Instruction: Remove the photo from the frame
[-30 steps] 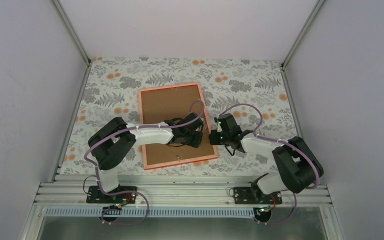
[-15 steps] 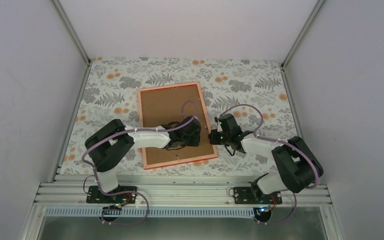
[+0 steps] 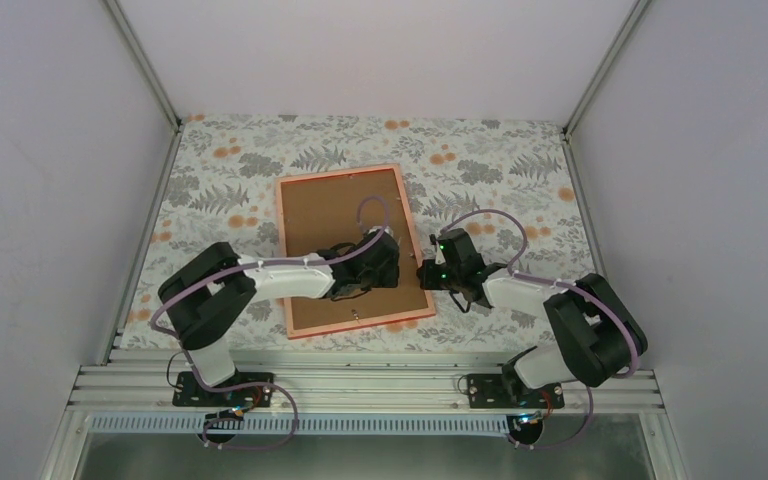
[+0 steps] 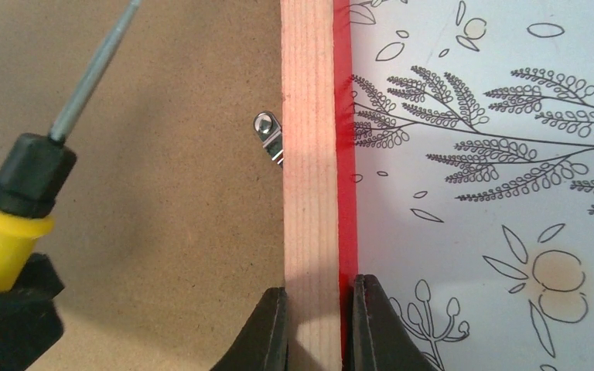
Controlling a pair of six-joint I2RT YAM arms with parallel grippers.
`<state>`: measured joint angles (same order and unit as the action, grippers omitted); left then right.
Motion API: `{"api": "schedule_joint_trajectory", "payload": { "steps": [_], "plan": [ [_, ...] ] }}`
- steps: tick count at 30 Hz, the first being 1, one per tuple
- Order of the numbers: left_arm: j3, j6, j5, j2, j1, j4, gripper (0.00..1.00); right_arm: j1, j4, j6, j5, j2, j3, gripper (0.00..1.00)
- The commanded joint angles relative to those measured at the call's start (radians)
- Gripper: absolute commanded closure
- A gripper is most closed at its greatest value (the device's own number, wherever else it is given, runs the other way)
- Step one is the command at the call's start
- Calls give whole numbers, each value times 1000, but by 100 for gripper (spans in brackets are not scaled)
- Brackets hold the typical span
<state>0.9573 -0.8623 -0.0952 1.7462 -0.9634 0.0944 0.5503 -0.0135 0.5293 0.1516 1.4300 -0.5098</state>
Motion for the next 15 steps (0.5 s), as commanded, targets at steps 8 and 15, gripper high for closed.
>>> {"api": "schedule_joint_trajectory", "payload": {
  "steps": [8,15],
  "plan": [
    [34,117,57,5,-18,65,98,7,31,35,44,-8,9,96],
    [128,240,62,61,-10,179,98,7,65,6,17,-1,-10,96]
  ]
}}
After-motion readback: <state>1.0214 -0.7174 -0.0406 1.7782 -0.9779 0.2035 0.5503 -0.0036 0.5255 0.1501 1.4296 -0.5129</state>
